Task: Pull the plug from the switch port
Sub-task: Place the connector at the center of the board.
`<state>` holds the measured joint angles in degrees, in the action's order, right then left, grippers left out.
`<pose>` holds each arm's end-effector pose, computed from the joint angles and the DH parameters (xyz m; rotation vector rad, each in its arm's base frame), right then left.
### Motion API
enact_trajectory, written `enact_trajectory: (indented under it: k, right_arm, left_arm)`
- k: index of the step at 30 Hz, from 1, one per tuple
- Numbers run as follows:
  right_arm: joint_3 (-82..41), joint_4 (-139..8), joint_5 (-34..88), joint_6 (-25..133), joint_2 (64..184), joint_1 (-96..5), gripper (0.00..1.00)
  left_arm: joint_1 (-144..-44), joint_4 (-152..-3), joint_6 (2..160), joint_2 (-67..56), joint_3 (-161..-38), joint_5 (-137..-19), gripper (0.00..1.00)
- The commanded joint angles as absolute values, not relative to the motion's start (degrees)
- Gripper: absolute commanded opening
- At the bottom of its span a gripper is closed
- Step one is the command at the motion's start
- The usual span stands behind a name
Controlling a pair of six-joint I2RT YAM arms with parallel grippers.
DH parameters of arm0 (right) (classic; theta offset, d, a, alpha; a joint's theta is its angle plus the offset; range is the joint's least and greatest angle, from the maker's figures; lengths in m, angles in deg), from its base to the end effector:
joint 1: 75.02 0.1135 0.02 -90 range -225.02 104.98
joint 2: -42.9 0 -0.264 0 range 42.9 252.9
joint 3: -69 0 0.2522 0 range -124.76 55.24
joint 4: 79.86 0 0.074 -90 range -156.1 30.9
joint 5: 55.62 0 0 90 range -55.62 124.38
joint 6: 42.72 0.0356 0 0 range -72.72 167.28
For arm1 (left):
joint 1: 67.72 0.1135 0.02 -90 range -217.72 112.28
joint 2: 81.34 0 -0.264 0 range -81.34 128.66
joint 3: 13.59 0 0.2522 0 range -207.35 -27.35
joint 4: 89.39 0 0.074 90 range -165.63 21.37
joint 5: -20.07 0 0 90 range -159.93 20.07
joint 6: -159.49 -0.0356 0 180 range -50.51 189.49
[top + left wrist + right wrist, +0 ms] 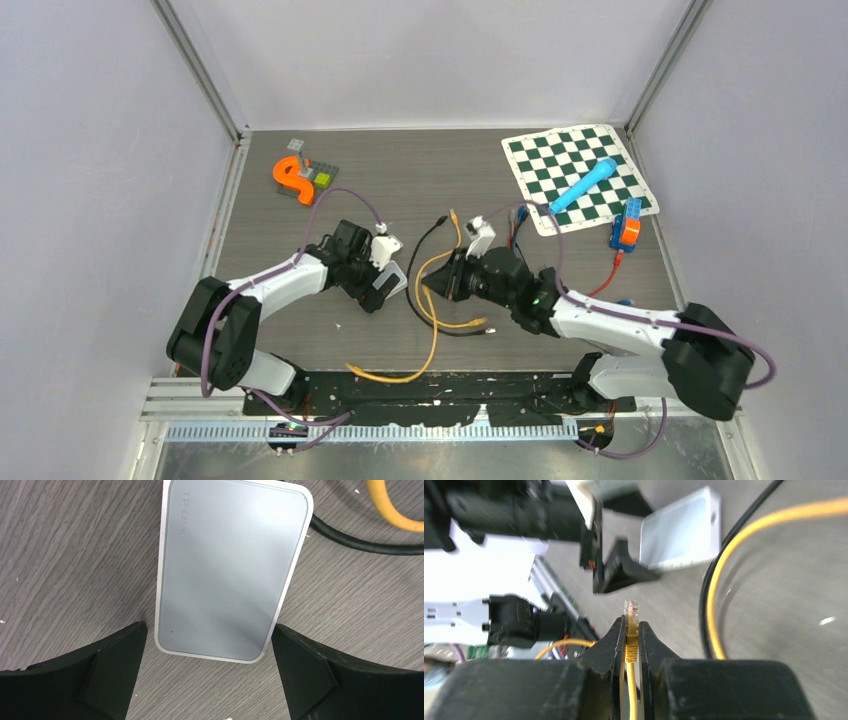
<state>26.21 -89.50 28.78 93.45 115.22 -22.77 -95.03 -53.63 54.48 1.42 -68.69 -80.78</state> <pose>0.1578 0.2094 0.2035 -0.1854 2.1166 1.1959 0.2269 -0.1247 0.1609 1.0246 2.4803 -0.3212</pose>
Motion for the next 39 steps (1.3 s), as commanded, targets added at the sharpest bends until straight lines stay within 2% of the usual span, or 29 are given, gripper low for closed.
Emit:
enact_trajectory:
  k: [1,6,10,18,23,25,28,30,31,33,35,39]
  right_arm:
    - [18.38,-70.39,42.60,78.24,106.86,-27.16,0.05]
    - [14.54,-66.86,40.45,70.84,105.96,-34.33,0.05]
    - [7.16,-63.84,36.70,65.39,111.62,-38.08,0.05]
    - [-14.61,-57.70,39.64,60.35,137.24,-41.97,0.05]
    - [-29.32,-51.19,35.27,60.93,150.31,-44.51,0.09]
    - [-34.12,-46.88,33.03,60.43,155.32,-44.61,0.13]
    - [-34.66,-46.64,28.12,60.43,157.97,-44.57,0.23]
    - [-30.44,-51.07,25.75,60.57,155.68,-44.50,0.34]
    - [-27.55,-52.43,24.93,60.56,154.80,-44.52,0.43]
    - [-25.51,-53.91,23.58,60.69,152.33,-44.51,0.53]
    - [-25.50,-52.54,24.72,60.30,151.14,-44.48,0.59]
    - [-23.08,-51.05,29.13,59.87,144.57,-44.52,0.64]
  left_arm:
    - [-95.10,-55.32,54.99,-2.07,-68.42,-78.02,0.99]
    - [-95.06,-58.57,57.04,-9.89,-66.32,-74.64,1.00]
    - [-95.05,-60.44,58.88,-16.31,-64.53,-70.95,1.00]
    - [-95.05,-64.00,66.43,-28.14,-62.33,-67.21,1.00]
    - [-95.05,-68.00,71.34,-34.48,-59.32,-65.74,1.00]
    - [-95.05,-68.29,72.49,-35.02,-59.02,-65.10,1.00]
    - [-95.05,-68.55,73.66,-34.38,-59.09,-63.90,1.00]
    - [-95.05,-68.61,74.85,-33.58,-59.43,-62.90,1.00]
    - [-95.05,-68.93,75.69,-33.09,-59.66,-62.14,1.00]
    - [-95.05,-69.19,77.25,-31.88,-60.45,-61.20,1.00]
    - [-95.05,-69.62,79.02,-30.90,-61.35,-60.80,1.00]
    - [-95.05,-68.05,83.06,-28.09,-63.76,-58.66,1.00]
